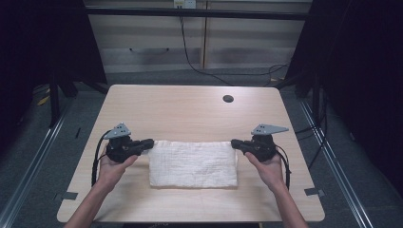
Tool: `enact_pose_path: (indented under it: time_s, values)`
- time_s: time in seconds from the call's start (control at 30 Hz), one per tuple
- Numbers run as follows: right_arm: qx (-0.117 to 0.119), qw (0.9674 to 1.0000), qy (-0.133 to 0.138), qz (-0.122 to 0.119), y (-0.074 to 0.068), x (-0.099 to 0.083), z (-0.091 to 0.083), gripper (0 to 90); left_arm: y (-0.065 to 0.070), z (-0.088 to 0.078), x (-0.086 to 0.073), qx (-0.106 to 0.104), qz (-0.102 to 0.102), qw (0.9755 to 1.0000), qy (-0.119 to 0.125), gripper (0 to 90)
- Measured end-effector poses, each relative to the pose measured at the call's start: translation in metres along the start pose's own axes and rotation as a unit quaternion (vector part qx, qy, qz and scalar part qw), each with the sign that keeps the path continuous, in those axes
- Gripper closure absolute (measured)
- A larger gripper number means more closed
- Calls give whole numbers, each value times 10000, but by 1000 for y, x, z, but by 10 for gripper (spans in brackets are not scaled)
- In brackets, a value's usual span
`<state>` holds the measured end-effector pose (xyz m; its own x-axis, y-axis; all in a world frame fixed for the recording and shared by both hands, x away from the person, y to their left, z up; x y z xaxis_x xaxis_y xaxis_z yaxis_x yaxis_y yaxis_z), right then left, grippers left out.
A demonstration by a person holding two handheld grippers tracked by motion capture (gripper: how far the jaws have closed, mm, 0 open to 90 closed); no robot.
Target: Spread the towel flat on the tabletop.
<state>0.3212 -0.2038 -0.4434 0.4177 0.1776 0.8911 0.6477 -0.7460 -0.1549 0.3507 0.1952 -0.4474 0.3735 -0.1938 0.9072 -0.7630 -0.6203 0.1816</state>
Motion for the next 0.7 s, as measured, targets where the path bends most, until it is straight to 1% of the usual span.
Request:
enact_pose_path:
  time_s: [0.03, 0.1, 0.17, 0.27, 0.4, 0.43, 0.47, 0.5, 0.53, 0.63, 0.67, 0.7]
  values:
    - [4, 10000, 24, -10, 0, 3, -1, 881, 1, -1, 3, -10, 20, 10000, 3, 852]
    - [8, 9999, 102, -50, 0, 13, -5, 881, 4, -3, 11, -7, 172, 9999, 17, 851]
    - [3, 9998, 166, -98, -1, 23, -9, 881, 6, -6, 20, -3, 236, 9997, 94, 852]
    - [-8, 9996, 248, -145, 0, 33, -13, 881, 7, -10, 35, 12, 274, 9993, 256, 852]
    - [-47, 9989, 425, -196, 2, 50, -20, 882, 4, -16, 55, 94, 330, 9984, 440, 852]
    - [-79, 9982, 547, -238, 4, 63, -25, 882, 4, -17, 60, 107, 332, 9981, 500, 853]
    - [-83, 9978, 603, -251, 5, 68, -27, 882, 3, -19, 66, 133, 351, 9978, 538, 853]
    - [-83, 9978, 603, -251, 5, 68, -27, 882, 3, -20, 69, 149, 376, 9976, 570, 853]
    - [-93, 9976, 636, -267, 5, 73, -29, 883, 3, -21, 74, 176, 415, 9973, 583, 853]
    - [-124, 9966, 736, -352, 6, 90, -33, 883, 5, -24, 88, 194, 501, 9966, 629, 854]
    - [-140, 9960, 804, -364, 7, 100, -35, 883, 5, -24, 92, 203, 517, 9963, 650, 854]
    - [-127, 9957, 834, -373, 7, 105, -35, 883, 4, -25, 96, 188, 522, 9961, 686, 854]
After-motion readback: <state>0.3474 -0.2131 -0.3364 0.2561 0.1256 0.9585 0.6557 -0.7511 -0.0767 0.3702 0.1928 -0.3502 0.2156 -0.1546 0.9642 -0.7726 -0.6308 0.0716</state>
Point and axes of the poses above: each handheld gripper's, and its own axes: z roughly forward along the jaws, x roughly out of its top, y roughly to its right, the point moved 3 cm from there along z, roughly forward along the jaws, and after that the axes turned 6 degrees about y, right-handed, at the moved point
